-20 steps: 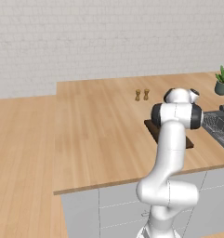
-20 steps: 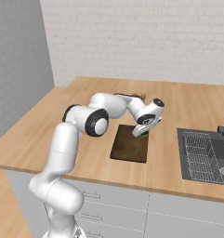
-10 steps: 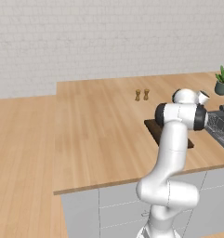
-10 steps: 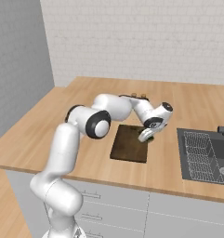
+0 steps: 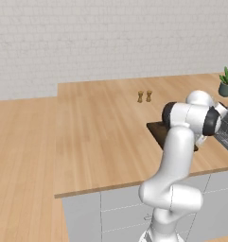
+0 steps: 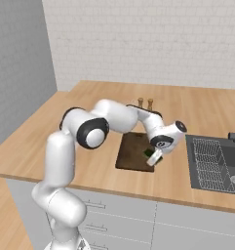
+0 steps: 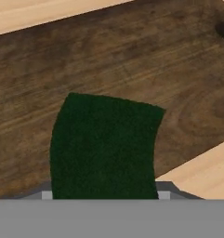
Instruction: Pick up the sponge from the counter and clean the cutting board by briefly scrubbing or pressing down on the cutting board. Once finished, release the sponge.
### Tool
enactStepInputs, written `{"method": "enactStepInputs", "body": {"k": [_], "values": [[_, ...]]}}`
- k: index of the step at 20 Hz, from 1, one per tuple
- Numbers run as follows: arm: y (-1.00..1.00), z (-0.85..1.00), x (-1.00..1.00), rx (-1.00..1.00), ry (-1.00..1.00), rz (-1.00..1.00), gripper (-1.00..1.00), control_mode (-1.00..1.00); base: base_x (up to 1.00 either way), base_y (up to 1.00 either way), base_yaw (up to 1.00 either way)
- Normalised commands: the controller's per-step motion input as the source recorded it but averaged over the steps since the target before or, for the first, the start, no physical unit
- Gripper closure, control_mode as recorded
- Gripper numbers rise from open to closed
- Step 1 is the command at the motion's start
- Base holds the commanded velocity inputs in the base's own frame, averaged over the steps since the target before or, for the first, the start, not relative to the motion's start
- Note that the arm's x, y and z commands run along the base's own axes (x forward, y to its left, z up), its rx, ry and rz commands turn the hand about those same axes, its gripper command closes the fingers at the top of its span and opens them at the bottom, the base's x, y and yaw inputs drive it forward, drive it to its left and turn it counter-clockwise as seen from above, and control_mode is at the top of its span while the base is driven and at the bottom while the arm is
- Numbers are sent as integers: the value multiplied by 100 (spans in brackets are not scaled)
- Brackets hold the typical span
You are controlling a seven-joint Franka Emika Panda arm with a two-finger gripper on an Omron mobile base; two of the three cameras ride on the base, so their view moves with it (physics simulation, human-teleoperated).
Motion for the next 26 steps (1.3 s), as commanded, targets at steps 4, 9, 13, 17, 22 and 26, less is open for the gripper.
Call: {"method": "enactStepInputs", "body": {"k": [4,9,13,17,22,26], "values": [[0,-4,-88,0,-6,24,100,-100,0,0,0],[0,0,-66,-1,-5,27,100,-100,0,0,0],[30,30,-23,-6,-2,27,100,-100,0,0,0],[88,81,-2,-11,0,20,100,-100,0,0,0],[100,80,0,-6,-4,2,100,-100,0,0,0],[100,-3,4,0,-5,-3,100,-100,0,0,0]]}}
